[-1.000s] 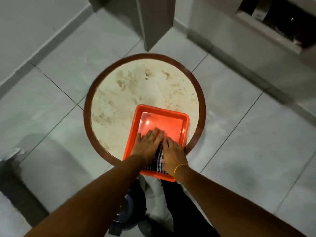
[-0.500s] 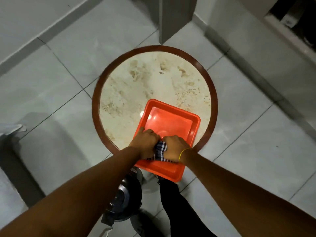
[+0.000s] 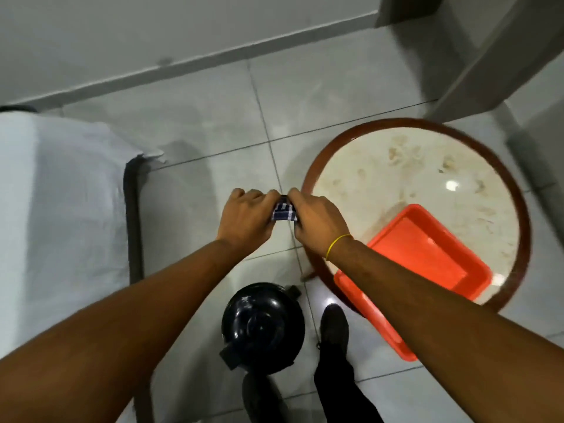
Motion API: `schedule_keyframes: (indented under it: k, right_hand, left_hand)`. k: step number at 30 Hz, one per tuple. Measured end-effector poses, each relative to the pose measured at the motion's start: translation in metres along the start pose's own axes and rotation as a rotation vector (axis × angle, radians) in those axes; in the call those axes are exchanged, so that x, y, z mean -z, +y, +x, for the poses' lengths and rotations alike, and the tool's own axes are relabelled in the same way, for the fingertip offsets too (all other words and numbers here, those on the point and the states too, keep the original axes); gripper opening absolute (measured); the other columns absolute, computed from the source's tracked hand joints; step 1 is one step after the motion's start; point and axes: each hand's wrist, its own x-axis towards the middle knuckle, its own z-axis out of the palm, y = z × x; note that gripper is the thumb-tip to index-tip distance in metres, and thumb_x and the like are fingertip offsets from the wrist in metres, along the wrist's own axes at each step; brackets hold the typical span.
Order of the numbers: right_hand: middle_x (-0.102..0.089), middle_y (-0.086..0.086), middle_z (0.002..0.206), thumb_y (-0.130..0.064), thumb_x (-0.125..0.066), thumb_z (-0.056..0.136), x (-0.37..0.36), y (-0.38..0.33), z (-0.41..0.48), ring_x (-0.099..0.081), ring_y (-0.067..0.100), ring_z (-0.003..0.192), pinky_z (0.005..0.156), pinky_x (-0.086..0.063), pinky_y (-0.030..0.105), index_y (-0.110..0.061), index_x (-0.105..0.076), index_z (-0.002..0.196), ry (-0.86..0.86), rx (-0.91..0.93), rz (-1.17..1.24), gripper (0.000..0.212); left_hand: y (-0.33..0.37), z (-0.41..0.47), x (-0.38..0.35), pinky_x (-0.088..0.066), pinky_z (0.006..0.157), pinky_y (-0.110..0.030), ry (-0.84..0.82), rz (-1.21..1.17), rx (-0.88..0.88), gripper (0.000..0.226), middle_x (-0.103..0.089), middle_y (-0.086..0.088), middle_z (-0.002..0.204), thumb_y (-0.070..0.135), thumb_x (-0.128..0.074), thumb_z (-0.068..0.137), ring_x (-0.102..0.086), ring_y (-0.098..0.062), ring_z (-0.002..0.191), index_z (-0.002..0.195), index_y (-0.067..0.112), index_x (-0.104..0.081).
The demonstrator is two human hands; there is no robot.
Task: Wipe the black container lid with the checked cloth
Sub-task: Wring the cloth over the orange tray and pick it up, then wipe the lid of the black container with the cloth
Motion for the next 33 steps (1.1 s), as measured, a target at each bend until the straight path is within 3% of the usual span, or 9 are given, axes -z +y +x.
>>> schedule_keyframes:
  k: [7, 11, 13, 16, 18, 22, 25, 28, 33]
  right_hand:
    - [-0.075, 0.013, 0.106, 0.001, -0.075, 0.071, -0.253, -0.038, -0.031, -0.071, 0.038, 0.097, 0.087, -0.054, 0.045, -0.012, -0.063, 0.112, -0.192, 0.122, -0.01, 0.044]
    - [-0.045, 0.014, 0.165, -0.012, -0.071, 0.082, -0.372, -0.017, -0.108, -0.041, 0.036, 0.155, 0.125, -0.037, 0.049, -0.015, -0.055, 0.136, -0.532, 0.117, -0.077, 0.056]
    - [-0.011, 0.006, 0.182, -0.025, -0.067, 0.083, -0.406, -0.006, -0.143, -0.009, 0.029, 0.169, 0.135, -0.018, 0.052, -0.018, -0.05, 0.143, -0.5, 0.133, -0.06, 0.063]
    - [-0.004, 0.002, 0.183, -0.045, -0.063, 0.084, -0.416, 0.0, -0.162, -0.001, 0.024, 0.17, 0.136, -0.013, 0.055, -0.022, -0.051, 0.14, -0.397, 0.133, -0.04, 0.062]
    - [-0.01, 0.002, 0.182, -0.051, -0.062, 0.086, -0.416, -0.004, -0.16, -0.007, 0.026, 0.169, 0.134, -0.015, 0.059, -0.024, -0.05, 0.143, -0.354, 0.135, -0.03, 0.064]
    - [-0.016, -0.001, 0.181, -0.057, -0.049, 0.101, -0.423, -0.023, -0.145, -0.015, 0.027, 0.168, 0.133, -0.016, 0.061, -0.024, -0.038, 0.161, -0.225, 0.078, -0.097, 0.069]
    - [-0.019, 0.0, 0.18, -0.064, -0.039, 0.106, -0.445, -0.044, -0.132, -0.016, 0.031, 0.167, 0.132, -0.016, 0.065, -0.023, -0.03, 0.168, -0.236, 0.008, -0.173, 0.075]
    - [-0.022, 0.001, 0.179, -0.064, -0.039, 0.104, -0.469, -0.054, -0.128, -0.016, 0.032, 0.167, 0.13, -0.014, 0.069, -0.025, -0.029, 0.168, -0.236, 0.006, -0.248, 0.076]
    - [-0.027, 0.0, 0.178, -0.062, -0.041, 0.101, -0.484, -0.051, -0.132, -0.02, 0.03, 0.167, 0.13, -0.007, 0.067, -0.026, -0.036, 0.166, -0.293, 0.379, -0.278, 0.074]
  left_hand:
    - [-0.059, -0.185, -0.183, -0.042, 0.084, -0.042, -0.186, -0.076, 0.238, 0.031, -0.08, -0.006, 0.096, 0.022, -0.073, 0.08, -0.072, -0.028, 0.097, 0.109, 0.017, -0.064]
    - [-0.024, -0.282, -0.281, -0.037, 0.103, -0.049, -0.566, -0.204, 0.282, 0.052, -0.068, -0.012, 0.133, 0.035, -0.066, 0.086, -0.054, -0.031, 0.135, 0.133, 0.016, -0.057]
    - [-0.004, -0.321, -0.308, -0.033, 0.11, -0.063, -0.501, -0.293, 0.333, 0.065, -0.051, -0.007, 0.156, 0.041, -0.063, 0.086, -0.034, -0.03, 0.152, 0.145, 0.015, -0.051]
    - [0.012, -0.359, -0.316, -0.017, 0.12, -0.067, -0.309, -0.435, 0.476, 0.071, -0.028, 0.005, 0.169, 0.052, -0.053, 0.09, -0.013, -0.017, 0.159, 0.154, 0.027, -0.037]
    - [0.013, -0.377, -0.321, -0.008, 0.123, -0.059, -0.184, -0.549, 0.75, 0.07, -0.024, 0.01, 0.17, 0.057, -0.05, 0.094, -0.012, -0.013, 0.159, 0.156, 0.032, -0.029]
    - [0.008, -0.388, -0.34, -0.047, 0.1, -0.04, 0.026, -0.855, 1.614, 0.049, -0.056, -0.007, 0.138, 0.059, -0.046, 0.098, -0.055, -0.032, 0.132, 0.134, 0.026, -0.043]
    - [0.009, -0.377, -0.361, -0.054, 0.098, -0.051, 0.018, -1.39, 2.034, 0.064, -0.063, -0.016, 0.132, 0.06, -0.037, 0.101, -0.063, -0.039, 0.12, 0.139, 0.01, -0.05]
    - [0.01, -0.373, -0.382, -0.053, 0.094, -0.045, -0.031, -1.133, 2.002, 0.051, -0.07, -0.025, 0.118, 0.046, -0.037, 0.106, -0.066, -0.04, 0.103, 0.103, 0.005, -0.067]
    - [0.003, -0.38, -0.393, -0.049, 0.087, -0.05, -0.016, -0.864, 1.806, 0.045, -0.07, -0.037, 0.1, 0.018, -0.036, 0.105, -0.064, -0.051, 0.095, 0.091, -0.011, -0.068]
